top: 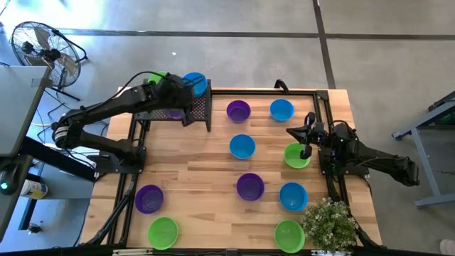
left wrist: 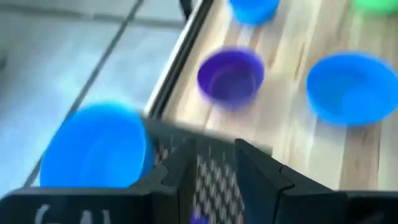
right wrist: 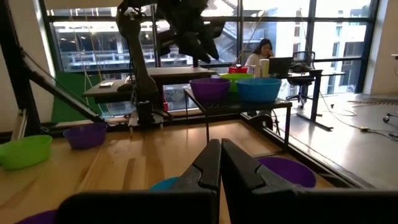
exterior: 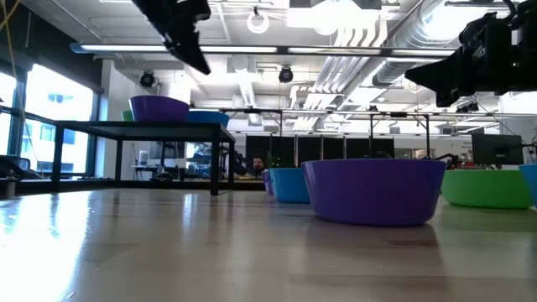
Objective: Pick & Place Mini bowls
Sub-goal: Stack the green bowl on top of the green bowl on the shelf
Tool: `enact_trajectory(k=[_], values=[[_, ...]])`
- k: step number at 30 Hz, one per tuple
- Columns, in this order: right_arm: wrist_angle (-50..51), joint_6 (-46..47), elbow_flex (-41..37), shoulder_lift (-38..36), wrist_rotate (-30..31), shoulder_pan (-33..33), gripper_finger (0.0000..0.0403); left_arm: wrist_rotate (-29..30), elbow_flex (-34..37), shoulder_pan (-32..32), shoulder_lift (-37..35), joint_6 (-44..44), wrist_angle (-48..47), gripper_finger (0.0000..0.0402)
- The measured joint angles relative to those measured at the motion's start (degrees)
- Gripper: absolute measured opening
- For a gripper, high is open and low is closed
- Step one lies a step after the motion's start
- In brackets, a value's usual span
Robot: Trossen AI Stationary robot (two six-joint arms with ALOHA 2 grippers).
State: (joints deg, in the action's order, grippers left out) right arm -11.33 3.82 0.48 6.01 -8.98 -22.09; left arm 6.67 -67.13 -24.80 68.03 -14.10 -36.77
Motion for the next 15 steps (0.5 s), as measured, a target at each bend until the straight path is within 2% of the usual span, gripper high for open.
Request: enact_trajectory(k=[5, 10, 13, 15], values=[[-0.53, 4.09, 0.01, -0.01, 4.51, -0.02, 0.0, -8.87, 3.94, 0.04, -0.42, -3.29, 12.14, 0.0091], [-0.5, 5.69, 0.0, -0.01, 5.52, 0.0, 0.0, -13.86, 12.51, 0.02, -0.3, -4.04, 30.11, 0.0041], [-0.5, 8.05, 0.0, -0.01, 9.05, -0.01, 0.0, -16.59, 16.7, -0.35, -0.26, -4.48, 37.32, 0.0009], [-0.5, 9.91, -0.01, -0.01, 11.96, -0.02, 0.0, -20.04, 18.17, -1.17, -0.24, -2.95, 41.84, 0.0005]])
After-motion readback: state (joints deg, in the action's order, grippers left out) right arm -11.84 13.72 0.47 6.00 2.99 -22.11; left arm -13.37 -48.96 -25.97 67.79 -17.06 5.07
